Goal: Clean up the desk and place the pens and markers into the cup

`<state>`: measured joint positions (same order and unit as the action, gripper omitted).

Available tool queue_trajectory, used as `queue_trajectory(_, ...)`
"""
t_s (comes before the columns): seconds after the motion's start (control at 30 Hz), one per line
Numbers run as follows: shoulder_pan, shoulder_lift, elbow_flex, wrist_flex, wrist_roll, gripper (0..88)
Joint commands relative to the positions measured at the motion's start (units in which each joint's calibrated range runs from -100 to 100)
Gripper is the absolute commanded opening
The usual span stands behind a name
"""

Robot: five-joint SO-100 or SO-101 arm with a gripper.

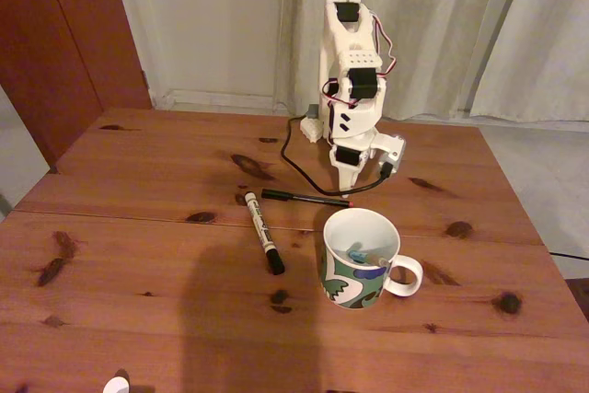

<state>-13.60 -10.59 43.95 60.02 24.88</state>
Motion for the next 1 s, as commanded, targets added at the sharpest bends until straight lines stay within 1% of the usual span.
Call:
queue_trajectory(0.0,0.30,0.54,-1.21,-2.08,-0.05,10.5)
queue_trajectory(0.1,0.54,1.37,-1.12,-5.01,-0.05,10.5)
queue_trajectory(0.5,2.06,3.19,-1.12,-8.70,0.16,10.5)
queue_trajectory(0.77,2.79,4.26,-0.13,-8.62,0.42,10.5)
queue_trajectory(0.97,2.79,3.52,4.83,-8.70,0.47,10.5)
